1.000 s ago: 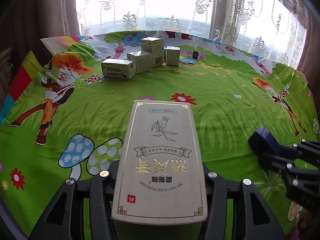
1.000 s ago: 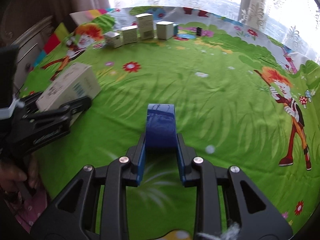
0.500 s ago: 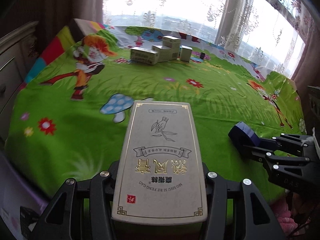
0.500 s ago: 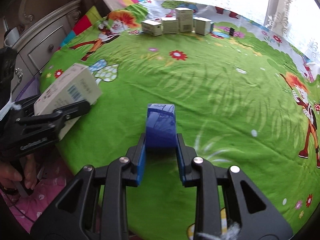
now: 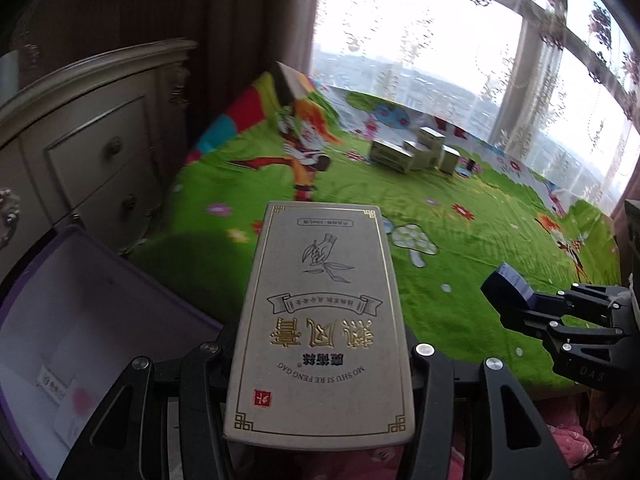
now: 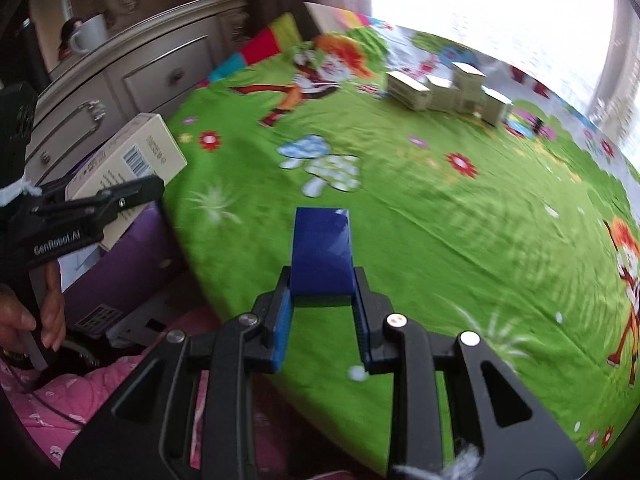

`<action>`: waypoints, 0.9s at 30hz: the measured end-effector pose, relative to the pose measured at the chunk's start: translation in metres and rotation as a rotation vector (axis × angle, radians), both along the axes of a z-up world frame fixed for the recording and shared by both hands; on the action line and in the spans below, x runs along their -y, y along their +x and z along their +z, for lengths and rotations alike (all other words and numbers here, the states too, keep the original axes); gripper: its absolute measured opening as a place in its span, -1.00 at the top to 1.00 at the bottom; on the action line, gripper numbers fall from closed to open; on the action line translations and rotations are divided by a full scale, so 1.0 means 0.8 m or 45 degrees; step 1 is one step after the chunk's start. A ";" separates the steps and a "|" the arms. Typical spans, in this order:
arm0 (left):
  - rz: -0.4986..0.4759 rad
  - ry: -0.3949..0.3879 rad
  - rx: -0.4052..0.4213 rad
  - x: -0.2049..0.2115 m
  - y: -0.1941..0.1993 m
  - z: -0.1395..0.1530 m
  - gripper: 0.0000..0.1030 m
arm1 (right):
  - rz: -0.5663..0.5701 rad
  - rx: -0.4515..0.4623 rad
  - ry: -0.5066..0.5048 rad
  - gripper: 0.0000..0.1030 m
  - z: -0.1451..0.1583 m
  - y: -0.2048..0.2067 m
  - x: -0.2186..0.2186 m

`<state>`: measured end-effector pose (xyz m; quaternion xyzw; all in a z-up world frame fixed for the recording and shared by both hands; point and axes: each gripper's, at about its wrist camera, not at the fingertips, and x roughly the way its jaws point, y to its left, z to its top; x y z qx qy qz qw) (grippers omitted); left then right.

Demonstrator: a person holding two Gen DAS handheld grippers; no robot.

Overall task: Organize rigid objects
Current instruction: 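Carry the beige box and the blue block to the storage box, then open the left tool over the storage box while the right tool releases the blue block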

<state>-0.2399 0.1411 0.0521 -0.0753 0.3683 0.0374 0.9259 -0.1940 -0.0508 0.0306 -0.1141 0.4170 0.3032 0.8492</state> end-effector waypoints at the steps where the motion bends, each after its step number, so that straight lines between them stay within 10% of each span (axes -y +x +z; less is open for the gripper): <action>1: 0.018 0.016 0.005 -0.005 -0.005 0.002 -0.02 | 0.025 0.009 -0.005 0.39 0.002 -0.004 -0.007; 27: 0.517 0.137 -0.155 -0.176 -0.099 -0.014 -0.02 | 0.833 0.208 -0.133 0.39 0.029 -0.123 -0.268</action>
